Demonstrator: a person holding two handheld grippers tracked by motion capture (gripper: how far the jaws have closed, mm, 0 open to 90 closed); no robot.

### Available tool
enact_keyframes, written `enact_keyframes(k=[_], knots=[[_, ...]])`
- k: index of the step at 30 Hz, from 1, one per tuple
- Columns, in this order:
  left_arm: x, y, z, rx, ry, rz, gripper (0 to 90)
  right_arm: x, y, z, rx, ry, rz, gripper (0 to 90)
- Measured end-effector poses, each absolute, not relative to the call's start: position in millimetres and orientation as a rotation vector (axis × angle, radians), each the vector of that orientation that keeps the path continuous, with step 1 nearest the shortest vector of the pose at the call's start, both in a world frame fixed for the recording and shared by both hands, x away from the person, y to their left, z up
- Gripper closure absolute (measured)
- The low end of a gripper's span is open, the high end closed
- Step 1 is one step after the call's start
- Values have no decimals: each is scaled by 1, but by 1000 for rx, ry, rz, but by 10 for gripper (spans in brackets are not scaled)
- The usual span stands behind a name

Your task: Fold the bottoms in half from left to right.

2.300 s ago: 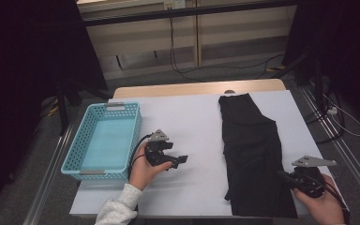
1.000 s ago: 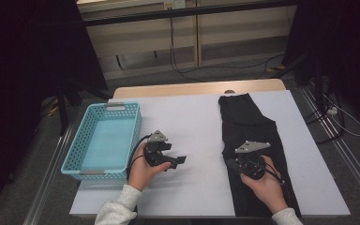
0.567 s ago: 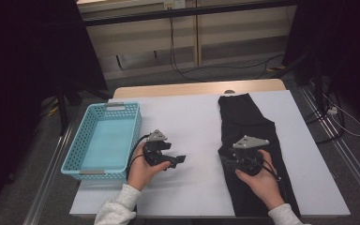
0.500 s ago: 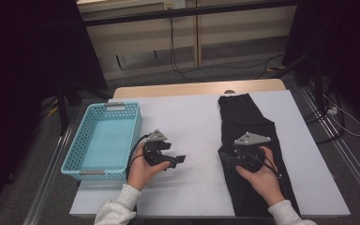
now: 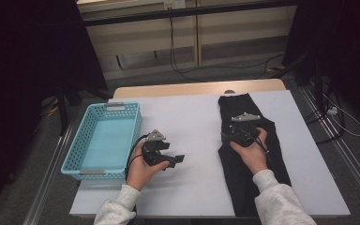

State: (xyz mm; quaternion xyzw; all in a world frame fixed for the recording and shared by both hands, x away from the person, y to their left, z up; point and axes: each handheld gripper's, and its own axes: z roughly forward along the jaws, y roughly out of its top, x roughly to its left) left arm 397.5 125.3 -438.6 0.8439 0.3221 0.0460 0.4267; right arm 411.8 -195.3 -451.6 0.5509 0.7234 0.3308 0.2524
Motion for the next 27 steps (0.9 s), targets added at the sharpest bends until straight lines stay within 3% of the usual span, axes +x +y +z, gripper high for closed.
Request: enact_keyframes(k=[8, 18, 27], knots=[[394, 130, -439, 2106, 825, 126, 160, 421, -191, -465, 1510, 2022, 844, 149], [389, 136, -440, 2108, 853, 144, 160, 418, -205, -464, 1510, 1981, 864, 439], [383, 142, -443, 2119, 876, 163, 161, 419, -204, -464, 1523, 1968, 852, 557]])
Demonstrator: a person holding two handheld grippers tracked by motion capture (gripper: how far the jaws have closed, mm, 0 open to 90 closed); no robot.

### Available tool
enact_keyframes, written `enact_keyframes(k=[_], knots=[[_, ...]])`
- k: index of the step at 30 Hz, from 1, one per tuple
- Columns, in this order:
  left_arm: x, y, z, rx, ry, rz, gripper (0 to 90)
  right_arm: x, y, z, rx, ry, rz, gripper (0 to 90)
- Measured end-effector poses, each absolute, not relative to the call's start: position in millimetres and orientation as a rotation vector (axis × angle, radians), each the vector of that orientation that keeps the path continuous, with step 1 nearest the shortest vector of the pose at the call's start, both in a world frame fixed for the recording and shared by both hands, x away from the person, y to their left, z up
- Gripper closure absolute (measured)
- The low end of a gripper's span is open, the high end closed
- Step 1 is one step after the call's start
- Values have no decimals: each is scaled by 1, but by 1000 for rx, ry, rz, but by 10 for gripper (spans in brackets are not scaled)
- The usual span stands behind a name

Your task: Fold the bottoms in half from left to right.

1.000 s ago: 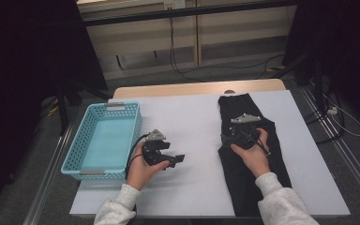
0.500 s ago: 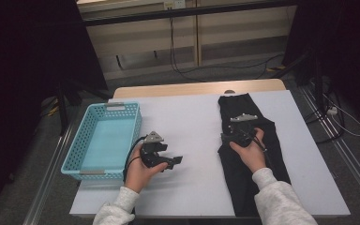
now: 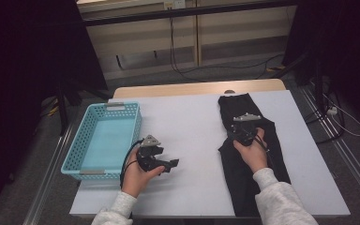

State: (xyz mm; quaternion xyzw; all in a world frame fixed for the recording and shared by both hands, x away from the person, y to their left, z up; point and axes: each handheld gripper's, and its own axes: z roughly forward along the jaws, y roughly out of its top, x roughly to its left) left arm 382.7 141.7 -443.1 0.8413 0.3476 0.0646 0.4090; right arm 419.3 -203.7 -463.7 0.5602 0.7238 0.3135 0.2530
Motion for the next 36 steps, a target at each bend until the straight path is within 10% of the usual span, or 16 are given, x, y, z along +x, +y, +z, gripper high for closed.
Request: enact_keyframes(k=[9, 36], knots=[[384, 140, -443, 2127, 865, 154, 163, 421, -212, -464, 1544, 1948, 891, 794], [386, 144, -440, 2110, 906, 169, 163, 403, -137, -462, 1224, 2282, 1076, 807]])
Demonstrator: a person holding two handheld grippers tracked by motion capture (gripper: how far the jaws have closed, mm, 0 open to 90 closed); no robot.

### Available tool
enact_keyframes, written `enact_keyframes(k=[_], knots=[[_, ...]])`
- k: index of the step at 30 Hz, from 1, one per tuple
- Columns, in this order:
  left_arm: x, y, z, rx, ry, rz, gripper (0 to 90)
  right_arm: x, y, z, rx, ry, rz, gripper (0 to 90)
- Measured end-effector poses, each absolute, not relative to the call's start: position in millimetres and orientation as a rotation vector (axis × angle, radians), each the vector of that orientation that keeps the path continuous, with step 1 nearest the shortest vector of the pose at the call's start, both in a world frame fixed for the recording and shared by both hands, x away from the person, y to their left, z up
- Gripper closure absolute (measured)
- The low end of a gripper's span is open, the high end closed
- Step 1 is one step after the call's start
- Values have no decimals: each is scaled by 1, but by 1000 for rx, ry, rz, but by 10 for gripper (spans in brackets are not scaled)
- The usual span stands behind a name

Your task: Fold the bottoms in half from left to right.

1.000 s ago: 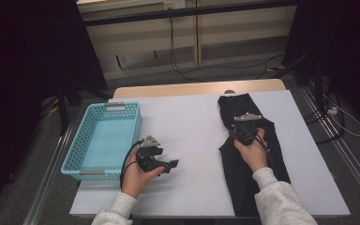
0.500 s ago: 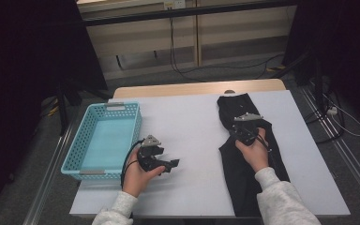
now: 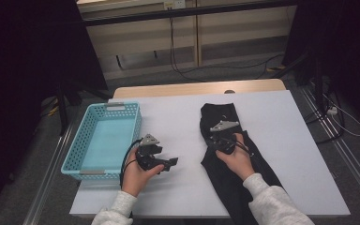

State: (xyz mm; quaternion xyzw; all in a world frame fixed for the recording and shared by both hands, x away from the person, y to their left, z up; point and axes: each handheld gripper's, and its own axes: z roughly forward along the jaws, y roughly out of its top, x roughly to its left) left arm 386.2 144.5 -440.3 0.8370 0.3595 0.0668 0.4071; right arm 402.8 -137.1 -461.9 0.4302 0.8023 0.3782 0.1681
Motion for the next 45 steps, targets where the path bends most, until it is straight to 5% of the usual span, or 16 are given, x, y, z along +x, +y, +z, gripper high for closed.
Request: enact_keyframes(k=[8, 15, 24, 45], knots=[[389, 147, -437, 2088, 929, 187, 163, 387, -99, -462, 1088, 2444, 1204, 781], [391, 145, -437, 2085, 922, 179, 163, 385, -109, -451, 1152, 2407, 1261, 443], [395, 144, -437, 2074, 923, 166, 163, 377, -158, -432, 1211, 2265, 1241, 276], [398, 135, -440, 2087, 896, 144, 166, 317, -248, -447, 1418, 2153, 1050, 326]])
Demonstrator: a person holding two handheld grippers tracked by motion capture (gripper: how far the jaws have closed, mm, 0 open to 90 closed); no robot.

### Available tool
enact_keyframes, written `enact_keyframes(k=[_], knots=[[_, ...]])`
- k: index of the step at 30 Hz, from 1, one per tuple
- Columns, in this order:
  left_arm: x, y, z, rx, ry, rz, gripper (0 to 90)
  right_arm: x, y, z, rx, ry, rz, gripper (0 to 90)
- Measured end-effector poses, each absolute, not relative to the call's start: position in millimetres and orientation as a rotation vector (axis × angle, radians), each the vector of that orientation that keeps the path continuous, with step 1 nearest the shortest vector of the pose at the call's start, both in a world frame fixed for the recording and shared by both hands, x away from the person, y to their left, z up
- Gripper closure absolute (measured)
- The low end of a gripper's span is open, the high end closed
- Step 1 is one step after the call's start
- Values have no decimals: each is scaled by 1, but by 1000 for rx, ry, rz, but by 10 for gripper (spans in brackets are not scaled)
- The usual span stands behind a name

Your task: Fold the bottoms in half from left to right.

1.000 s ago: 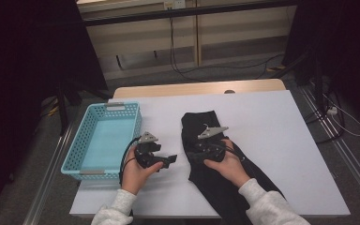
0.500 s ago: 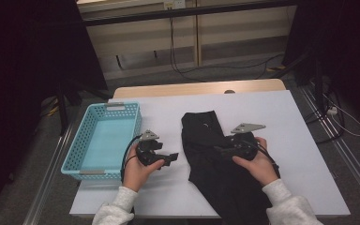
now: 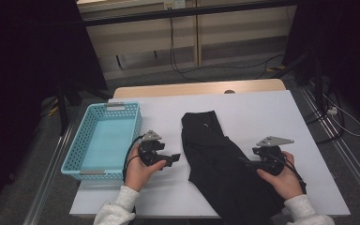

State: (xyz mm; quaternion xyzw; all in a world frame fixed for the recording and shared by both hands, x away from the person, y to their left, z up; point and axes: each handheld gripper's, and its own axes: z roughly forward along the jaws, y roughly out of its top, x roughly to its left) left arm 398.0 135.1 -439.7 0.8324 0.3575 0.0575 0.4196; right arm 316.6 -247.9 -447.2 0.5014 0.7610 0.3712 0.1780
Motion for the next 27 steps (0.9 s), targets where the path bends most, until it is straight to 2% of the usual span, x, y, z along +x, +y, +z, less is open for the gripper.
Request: enact_keyframes(k=[3, 10, 18, 27], knots=[[398, 134, -440, 2089, 891, 147, 166, 312, -253, -449, 1441, 2156, 1038, 372], [398, 132, -438, 2092, 883, 150, 166, 302, -259, -454, 1493, 2190, 1007, 570], [397, 131, -441, 2098, 883, 161, 166, 299, -250, -453, 1475, 2275, 1041, 863], [397, 130, -438, 2087, 882, 157, 166, 311, -265, -447, 1476, 2226, 1083, 883]])
